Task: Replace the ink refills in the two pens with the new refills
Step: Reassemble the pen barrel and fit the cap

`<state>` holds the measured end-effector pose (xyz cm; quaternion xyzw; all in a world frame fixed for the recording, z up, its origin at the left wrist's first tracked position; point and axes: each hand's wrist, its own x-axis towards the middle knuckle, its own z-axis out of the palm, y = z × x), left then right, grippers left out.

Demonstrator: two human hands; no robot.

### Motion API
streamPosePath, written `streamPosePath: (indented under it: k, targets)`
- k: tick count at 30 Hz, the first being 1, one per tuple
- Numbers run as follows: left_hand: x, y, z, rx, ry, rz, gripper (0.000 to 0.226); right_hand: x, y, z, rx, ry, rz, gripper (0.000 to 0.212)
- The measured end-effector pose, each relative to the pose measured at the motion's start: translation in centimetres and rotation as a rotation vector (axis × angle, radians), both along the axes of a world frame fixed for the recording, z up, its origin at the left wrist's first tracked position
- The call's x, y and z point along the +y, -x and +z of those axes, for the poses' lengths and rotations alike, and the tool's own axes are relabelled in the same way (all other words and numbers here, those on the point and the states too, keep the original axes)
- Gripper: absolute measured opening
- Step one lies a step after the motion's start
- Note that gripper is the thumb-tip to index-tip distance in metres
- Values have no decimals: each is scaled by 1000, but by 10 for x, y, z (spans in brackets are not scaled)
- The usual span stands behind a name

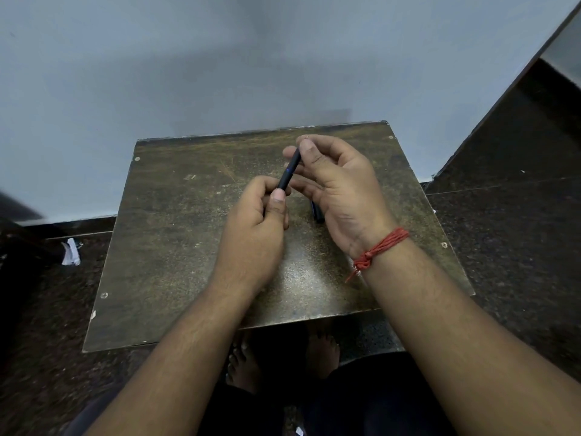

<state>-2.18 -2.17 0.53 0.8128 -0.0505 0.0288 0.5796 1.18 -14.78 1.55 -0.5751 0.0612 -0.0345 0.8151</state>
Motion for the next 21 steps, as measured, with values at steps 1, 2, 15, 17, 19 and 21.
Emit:
streamPosePath:
  k: [1, 2, 15, 17, 19, 21]
  targets:
    - [0, 0, -1, 0, 2, 0, 18, -1, 0, 0, -3, -6, 11, 15]
    - [0, 0, -2, 2, 7, -3, 18, -1, 0, 0, -9, -5, 22, 15]
    - [-1, 1, -2, 11, 4, -17, 17, -3, -1, -2, -9, -19, 0, 13]
    - [-1, 0, -2, 10, 7, -15, 16, -3, -1, -2, -16, -9, 20, 13]
    - [-2, 1, -2, 9, 2, -18, 17, -2, -1, -1, -16, 21, 11, 7]
    - [-2, 1, -2, 1, -5, -24, 18, -1, -2, -1, -5, 34, -18, 4]
